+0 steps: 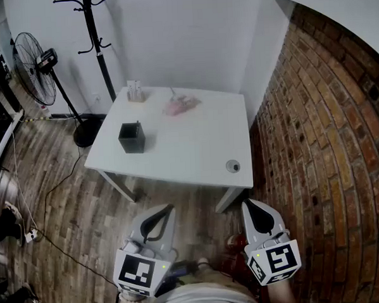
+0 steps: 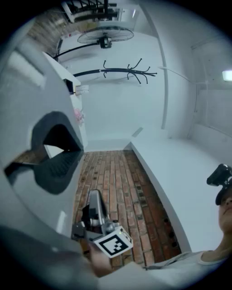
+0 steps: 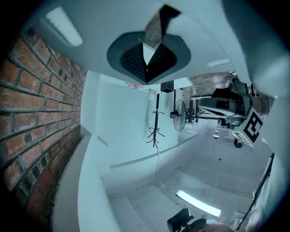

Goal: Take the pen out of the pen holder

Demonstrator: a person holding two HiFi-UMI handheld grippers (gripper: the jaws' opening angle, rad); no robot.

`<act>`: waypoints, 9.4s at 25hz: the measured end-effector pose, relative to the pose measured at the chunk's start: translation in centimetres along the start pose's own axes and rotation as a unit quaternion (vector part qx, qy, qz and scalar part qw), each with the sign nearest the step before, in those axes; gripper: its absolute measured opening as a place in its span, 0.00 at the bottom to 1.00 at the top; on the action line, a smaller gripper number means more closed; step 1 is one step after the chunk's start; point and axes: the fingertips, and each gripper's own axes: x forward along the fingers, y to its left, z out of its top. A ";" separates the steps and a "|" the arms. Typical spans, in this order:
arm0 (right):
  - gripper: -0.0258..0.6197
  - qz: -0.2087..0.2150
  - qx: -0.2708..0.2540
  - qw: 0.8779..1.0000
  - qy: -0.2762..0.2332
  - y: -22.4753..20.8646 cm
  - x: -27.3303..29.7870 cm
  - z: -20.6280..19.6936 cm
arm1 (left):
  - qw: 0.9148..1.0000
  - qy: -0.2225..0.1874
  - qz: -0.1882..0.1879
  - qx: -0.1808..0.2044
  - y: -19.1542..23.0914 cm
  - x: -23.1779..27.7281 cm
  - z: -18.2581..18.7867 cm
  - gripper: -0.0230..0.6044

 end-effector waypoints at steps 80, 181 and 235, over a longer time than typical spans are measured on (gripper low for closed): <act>0.05 0.041 0.005 0.999 -0.010 10.5 4.7 1.1 | 0.999 -0.013 0.048 -0.009 8.4 -7.2 -2.1 0.19; 0.05 0.132 0.009 0.991 0.024 3.1 34.9 2.6 | 0.993 0.015 0.109 -0.032 30.8 14.3 -1.5 0.22; 0.05 -0.034 0.082 0.989 0.114 1.2 40.6 -1.6 | 0.972 0.232 -0.034 0.015 37.0 26.9 -11.8 0.21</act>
